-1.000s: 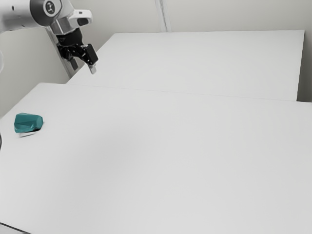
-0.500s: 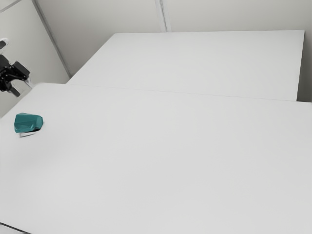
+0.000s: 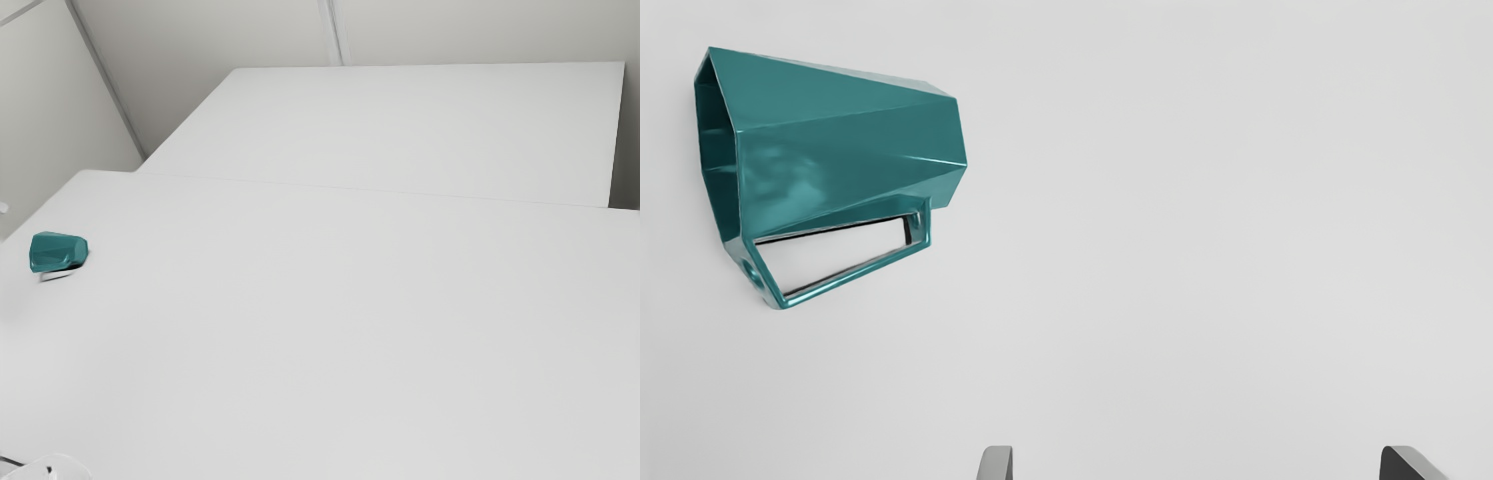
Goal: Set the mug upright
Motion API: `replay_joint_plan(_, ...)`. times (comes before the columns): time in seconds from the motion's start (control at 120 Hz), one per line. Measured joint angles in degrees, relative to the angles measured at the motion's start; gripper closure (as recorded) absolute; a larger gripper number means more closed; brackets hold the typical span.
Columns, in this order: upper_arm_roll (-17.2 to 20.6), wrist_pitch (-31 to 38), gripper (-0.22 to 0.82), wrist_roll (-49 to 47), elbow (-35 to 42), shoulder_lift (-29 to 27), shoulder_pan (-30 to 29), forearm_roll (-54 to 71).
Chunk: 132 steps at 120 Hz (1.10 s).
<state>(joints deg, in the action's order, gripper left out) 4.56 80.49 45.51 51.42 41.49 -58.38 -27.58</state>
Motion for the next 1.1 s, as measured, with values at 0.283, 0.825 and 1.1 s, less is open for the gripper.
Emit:
replay_joint_plan(0.283, 5.0, 2.0, 0.00, 5.5, -14.2, 13.5, -3.5, -0.1)
replay_joint_plan(0.825, 15.2, 7.7, 0.00, 8.6, -19.1, 24.0, -6.9, -1.0)
replay_joint_plan(1.1, 18.1, 11.7, 0.00, 9.8, -19.0, 27.2, -8.2, -1.3)
